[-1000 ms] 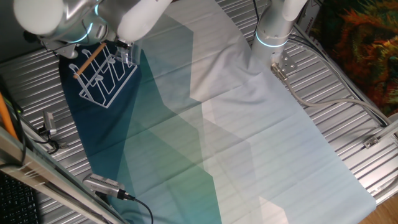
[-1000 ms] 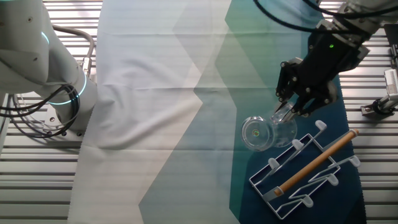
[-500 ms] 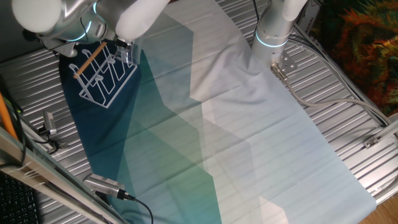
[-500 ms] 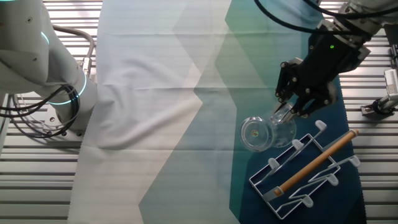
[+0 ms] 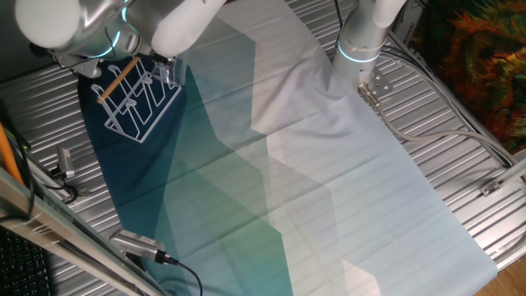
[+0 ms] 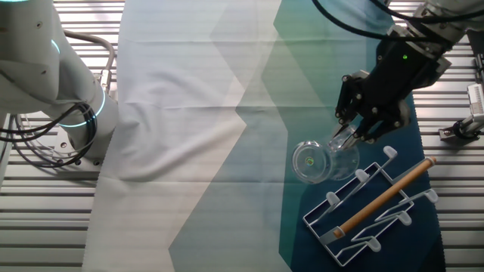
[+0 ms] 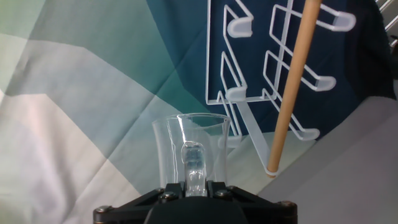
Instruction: Put the cup on the cup rack
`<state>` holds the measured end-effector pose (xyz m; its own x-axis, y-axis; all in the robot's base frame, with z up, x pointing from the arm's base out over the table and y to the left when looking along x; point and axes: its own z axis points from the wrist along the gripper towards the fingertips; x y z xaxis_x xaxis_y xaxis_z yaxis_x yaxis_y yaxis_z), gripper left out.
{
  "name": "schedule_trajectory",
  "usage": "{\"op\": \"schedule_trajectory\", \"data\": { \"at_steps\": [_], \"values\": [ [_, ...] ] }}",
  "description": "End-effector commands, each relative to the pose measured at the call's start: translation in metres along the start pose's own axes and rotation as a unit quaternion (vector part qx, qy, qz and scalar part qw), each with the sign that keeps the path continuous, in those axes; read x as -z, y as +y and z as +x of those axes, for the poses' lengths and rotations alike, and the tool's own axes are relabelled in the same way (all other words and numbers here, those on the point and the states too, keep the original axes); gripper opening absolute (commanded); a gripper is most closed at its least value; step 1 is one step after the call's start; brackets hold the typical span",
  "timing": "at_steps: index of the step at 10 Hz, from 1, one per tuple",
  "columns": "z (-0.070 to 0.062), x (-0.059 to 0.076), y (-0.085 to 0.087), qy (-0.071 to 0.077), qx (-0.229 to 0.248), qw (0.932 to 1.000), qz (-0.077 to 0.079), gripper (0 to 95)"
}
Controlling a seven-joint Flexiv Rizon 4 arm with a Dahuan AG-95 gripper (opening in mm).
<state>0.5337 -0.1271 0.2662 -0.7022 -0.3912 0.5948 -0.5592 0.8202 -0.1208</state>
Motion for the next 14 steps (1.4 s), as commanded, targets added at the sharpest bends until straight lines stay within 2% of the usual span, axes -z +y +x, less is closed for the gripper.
{"op": "schedule_trajectory", "data": {
  "at_steps": [1, 3, 7, 14],
  "values": [
    [-0.002, -0.005, 0.0, 0.005, -0.029, 0.9996, -0.005, 0.0],
    [-0.002, -0.005, 0.0, 0.013, -0.036, 0.9993, -0.005, 0.0],
    [-0.002, -0.005, 0.0, 0.015, -0.033, 0.9993, -0.011, 0.0],
    [-0.01, -0.014, -0.013, 0.006, -0.022, 0.9997, -0.013, 0.0]
  ]
}}
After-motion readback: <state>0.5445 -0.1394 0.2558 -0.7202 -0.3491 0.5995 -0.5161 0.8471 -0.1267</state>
